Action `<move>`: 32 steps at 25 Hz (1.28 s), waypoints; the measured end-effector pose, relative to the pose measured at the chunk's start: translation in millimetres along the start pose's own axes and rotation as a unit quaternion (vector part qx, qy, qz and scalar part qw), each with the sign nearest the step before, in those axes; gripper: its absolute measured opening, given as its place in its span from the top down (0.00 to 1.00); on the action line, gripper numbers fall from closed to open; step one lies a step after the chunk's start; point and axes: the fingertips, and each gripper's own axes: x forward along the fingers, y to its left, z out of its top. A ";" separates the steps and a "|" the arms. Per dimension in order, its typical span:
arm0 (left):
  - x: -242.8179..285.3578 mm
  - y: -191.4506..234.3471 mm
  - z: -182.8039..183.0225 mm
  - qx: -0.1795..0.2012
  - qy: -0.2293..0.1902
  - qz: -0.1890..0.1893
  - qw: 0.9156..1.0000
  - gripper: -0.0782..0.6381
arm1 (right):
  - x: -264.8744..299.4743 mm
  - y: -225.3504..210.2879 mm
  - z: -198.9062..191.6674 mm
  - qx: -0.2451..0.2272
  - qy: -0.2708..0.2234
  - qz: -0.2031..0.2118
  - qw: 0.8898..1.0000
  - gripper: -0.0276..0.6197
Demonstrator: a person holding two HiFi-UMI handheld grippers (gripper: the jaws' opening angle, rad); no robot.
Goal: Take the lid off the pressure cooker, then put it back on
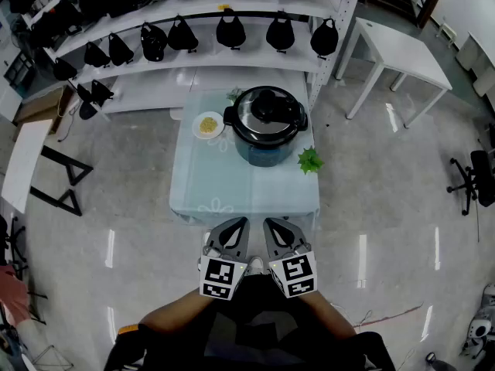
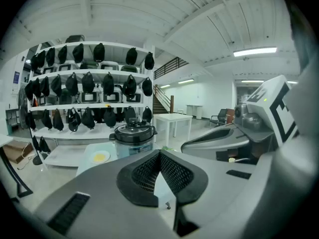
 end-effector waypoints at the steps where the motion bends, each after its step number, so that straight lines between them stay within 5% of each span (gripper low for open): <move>1: 0.5 1.1 0.5 0.000 -0.001 0.000 1.000 0.88 | 1.0 -0.2 0.9 0.000 0.000 0.000 1.000 0.93; 16: 5.9 24.1 16.3 -0.002 -0.015 -0.005 1.000 0.88 | 15.0 -5.5 17.6 0.013 -0.007 -0.031 0.999 0.93; 32: 41.2 105.6 60.3 0.012 -0.035 -0.062 0.997 0.88 | 75.8 -32.9 69.2 0.058 -0.016 -0.140 0.988 0.93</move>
